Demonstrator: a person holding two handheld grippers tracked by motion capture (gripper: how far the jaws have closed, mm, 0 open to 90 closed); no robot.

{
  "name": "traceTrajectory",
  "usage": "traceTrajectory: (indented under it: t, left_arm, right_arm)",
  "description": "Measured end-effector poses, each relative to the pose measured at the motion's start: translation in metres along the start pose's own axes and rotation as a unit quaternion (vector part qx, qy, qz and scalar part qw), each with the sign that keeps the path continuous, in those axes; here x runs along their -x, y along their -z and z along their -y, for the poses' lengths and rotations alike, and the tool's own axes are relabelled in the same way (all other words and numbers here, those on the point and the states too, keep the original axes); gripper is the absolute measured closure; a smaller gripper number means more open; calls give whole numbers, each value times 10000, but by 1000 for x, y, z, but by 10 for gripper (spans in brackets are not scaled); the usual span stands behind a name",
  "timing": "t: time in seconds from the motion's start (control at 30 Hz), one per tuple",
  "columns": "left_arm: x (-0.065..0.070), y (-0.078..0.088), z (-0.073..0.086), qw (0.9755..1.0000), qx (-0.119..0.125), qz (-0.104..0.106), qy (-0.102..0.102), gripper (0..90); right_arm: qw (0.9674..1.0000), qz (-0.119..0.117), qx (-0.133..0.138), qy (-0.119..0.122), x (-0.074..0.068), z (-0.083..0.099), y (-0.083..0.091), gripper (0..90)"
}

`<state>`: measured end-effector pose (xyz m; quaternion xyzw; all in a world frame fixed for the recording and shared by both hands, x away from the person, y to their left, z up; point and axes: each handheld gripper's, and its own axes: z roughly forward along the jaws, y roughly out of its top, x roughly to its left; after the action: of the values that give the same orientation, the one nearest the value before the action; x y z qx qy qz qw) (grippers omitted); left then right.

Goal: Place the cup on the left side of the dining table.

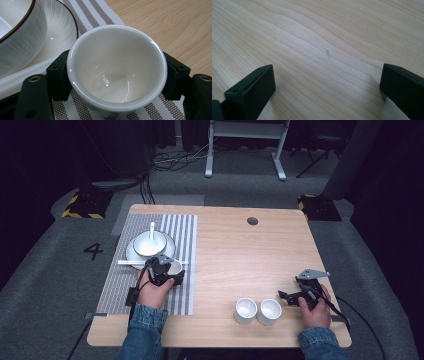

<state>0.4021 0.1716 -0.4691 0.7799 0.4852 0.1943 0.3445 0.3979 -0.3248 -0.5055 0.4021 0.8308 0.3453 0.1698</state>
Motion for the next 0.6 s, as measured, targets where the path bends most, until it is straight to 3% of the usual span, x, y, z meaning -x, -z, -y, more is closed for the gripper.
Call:
traceTrajectory:
  t: [0.23, 0.6]
  left_arm:
    - [-1, 2, 2, 10000, 13, 37, 90, 262]
    - [-1, 3, 6, 9999, 99, 62, 51, 257]
  right_arm:
    - [10000, 0, -1, 1, 0, 0, 0, 4]
    - [10000, 0, 0, 0, 0, 0, 0, 4]
